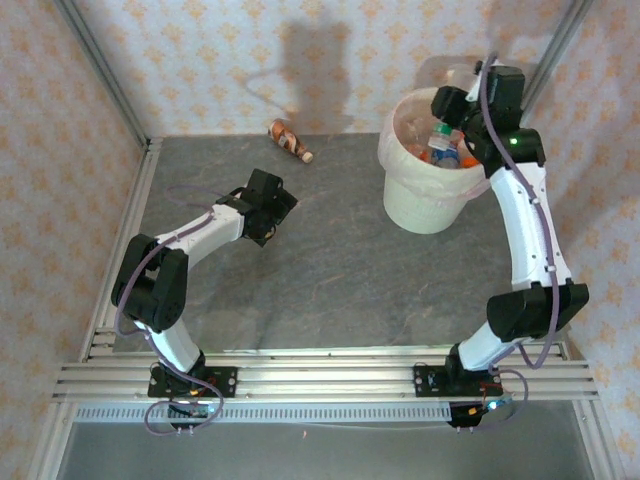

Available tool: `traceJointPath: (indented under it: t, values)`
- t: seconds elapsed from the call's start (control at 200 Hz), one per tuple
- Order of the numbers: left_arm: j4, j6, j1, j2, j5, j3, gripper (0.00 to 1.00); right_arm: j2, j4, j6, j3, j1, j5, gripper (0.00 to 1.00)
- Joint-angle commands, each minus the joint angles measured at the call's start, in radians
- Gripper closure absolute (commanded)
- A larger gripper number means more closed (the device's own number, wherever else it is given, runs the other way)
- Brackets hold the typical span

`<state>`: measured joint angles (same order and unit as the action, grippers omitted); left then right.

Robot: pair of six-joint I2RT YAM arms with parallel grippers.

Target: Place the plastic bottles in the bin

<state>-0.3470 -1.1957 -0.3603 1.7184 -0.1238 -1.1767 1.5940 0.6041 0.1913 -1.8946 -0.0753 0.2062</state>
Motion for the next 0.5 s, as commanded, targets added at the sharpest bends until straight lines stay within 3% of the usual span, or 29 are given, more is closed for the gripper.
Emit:
traceJointPath:
  t: [0.0,0.225,0.35,0.385,0.495]
  values:
    - [0.001,0.004,-0.006,-0.013,0.016,-0.019,0.00,0.044,-0.141,0.245,0.002,0.018,0.041,0.45]
    - [-0.003,-0.005,-0.009,-0.012,0.015,-0.017,0.00,0.150,-0.295,0.499,0.029,0.025,0.037,0.43]
    - [-0.025,0.002,-0.009,-0.020,0.028,-0.018,0.00,0.194,-0.270,0.581,0.000,0.025,0.015,0.15]
    - [-0.032,0.005,-0.009,-0.022,0.033,-0.018,0.00,0.195,-0.257,0.585,-0.006,0.025,0.008,0.00]
    - [-0.040,0.007,-0.009,-0.026,0.044,-0.014,0.00,0.175,-0.246,0.580,0.007,0.025,-0.025,0.01]
